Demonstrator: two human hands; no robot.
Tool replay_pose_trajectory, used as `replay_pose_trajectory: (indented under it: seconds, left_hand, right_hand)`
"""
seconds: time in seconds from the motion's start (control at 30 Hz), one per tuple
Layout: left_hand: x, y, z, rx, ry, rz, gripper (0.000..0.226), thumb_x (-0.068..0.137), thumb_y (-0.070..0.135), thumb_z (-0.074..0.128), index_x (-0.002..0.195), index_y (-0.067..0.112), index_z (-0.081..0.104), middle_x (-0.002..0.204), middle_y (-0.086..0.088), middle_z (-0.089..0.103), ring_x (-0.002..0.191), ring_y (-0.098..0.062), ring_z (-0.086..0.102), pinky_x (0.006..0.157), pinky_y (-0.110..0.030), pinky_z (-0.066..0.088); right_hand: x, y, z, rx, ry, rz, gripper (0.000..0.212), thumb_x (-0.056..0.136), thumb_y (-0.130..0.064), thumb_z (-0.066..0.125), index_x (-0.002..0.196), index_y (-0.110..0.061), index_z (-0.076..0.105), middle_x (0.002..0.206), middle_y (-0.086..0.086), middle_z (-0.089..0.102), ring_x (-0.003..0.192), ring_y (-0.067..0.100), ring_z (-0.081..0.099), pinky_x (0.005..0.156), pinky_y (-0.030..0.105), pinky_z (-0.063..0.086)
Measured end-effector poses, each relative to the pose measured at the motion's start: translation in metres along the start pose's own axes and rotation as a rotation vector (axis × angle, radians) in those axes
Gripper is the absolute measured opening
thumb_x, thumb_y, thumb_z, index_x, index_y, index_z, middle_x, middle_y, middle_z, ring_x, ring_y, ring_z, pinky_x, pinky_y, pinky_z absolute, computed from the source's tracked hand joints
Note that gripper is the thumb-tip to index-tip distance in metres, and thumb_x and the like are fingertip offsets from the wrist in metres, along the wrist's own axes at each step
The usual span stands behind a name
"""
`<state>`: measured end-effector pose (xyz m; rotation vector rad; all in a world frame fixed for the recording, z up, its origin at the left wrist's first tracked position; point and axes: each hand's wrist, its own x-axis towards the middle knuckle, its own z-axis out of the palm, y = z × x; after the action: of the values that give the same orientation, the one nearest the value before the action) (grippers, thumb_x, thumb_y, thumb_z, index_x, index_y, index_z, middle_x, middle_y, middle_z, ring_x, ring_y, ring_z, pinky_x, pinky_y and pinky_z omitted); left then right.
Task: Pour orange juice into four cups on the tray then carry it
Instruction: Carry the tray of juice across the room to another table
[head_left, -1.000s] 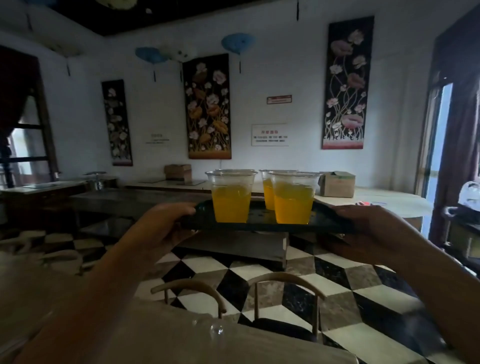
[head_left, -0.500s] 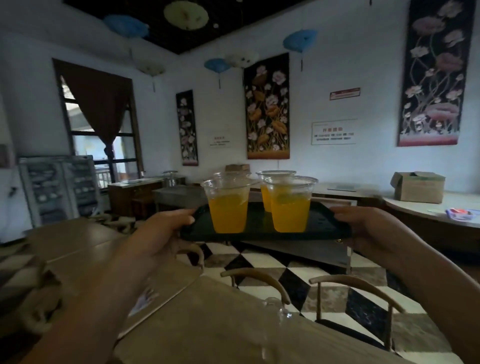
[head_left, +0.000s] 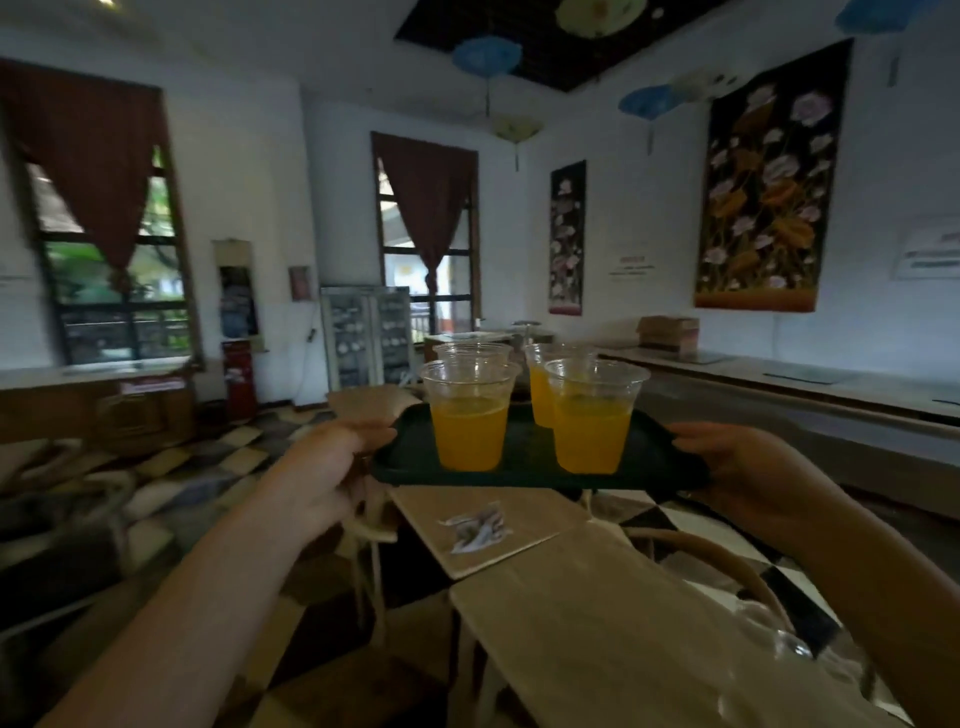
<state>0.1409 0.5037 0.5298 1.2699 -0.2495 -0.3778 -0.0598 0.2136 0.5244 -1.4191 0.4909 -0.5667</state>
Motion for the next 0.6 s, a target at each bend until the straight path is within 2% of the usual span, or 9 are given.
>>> replay_pose_trajectory:
  seconds: [0.07, 0.13, 0.17, 0.27, 0.43, 0.6]
  left_hand:
    - [-0.008, 0.008, -0.033, -0.011, 0.068, 0.01, 0.027, 0.095, -0.003, 0.054, 0.117, 0.003, 0.067, 0.113, -0.019, 0.071, 0.095, -0.031, 0.07, 0.058, -0.036, 0.063]
    - [-0.015, 0.016, -0.063, -0.005, 0.122, 0.019, 0.027, 0.096, -0.003, 0.052, 0.12, 0.001, 0.066, 0.116, -0.021, 0.07, 0.098, -0.034, 0.07, 0.052, -0.037, 0.062]
    - [-0.018, 0.02, -0.078, 0.0, 0.145, 0.026, 0.027, 0.098, -0.002, 0.05, 0.12, 0.001, 0.065, 0.117, -0.021, 0.07, 0.1, -0.035, 0.07, 0.053, -0.038, 0.062]
    - [-0.026, 0.032, -0.111, 0.008, 0.186, 0.056, 0.028, 0.1, 0.001, 0.047, 0.122, -0.001, 0.064, 0.121, -0.022, 0.07, 0.108, -0.035, 0.068, 0.076, -0.04, 0.062]
    - [-0.035, 0.05, -0.147, -0.017, 0.263, 0.104, 0.026, 0.101, 0.002, 0.045, 0.111, 0.003, 0.069, 0.106, -0.016, 0.077, 0.09, -0.025, 0.075, 0.06, -0.031, 0.062]
    - [-0.036, 0.055, -0.171, -0.015, 0.354, 0.112, 0.027, 0.103, 0.002, 0.042, 0.112, 0.005, 0.067, 0.101, -0.012, 0.078, 0.097, -0.026, 0.073, 0.071, -0.037, 0.062]
  right_hand:
    - [0.005, 0.006, 0.034, 0.0, -0.091, 0.014, 0.029, 0.096, -0.003, 0.048, 0.117, -0.01, 0.065, 0.118, 0.017, 0.066, 0.106, 0.032, 0.065, 0.076, 0.036, 0.053]
    - [0.012, 0.01, 0.067, 0.035, -0.15, 0.021, 0.025, 0.096, 0.001, 0.046, 0.11, -0.008, 0.065, 0.114, 0.016, 0.065, 0.102, 0.029, 0.063, 0.072, 0.034, 0.051]
    - [0.016, 0.011, 0.084, 0.063, -0.168, 0.028, 0.025, 0.097, 0.002, 0.046, 0.109, -0.008, 0.065, 0.112, 0.015, 0.065, 0.1, 0.028, 0.063, 0.071, 0.033, 0.05]
    - [0.032, 0.013, 0.126, 0.115, -0.232, 0.054, 0.027, 0.096, 0.002, 0.047, 0.114, -0.005, 0.065, 0.116, 0.016, 0.064, 0.101, 0.028, 0.062, 0.071, 0.034, 0.051]
    - [0.06, 0.012, 0.184, 0.173, -0.382, 0.085, 0.037, 0.096, 0.004, 0.043, 0.129, -0.002, 0.059, 0.128, 0.019, 0.06, 0.115, 0.033, 0.058, 0.091, 0.04, 0.05]
    - [0.093, 0.02, 0.226, 0.163, -0.486, 0.117, 0.042, 0.094, 0.003, 0.045, 0.135, -0.003, 0.055, 0.135, 0.02, 0.056, 0.123, 0.038, 0.055, 0.104, 0.049, 0.044]
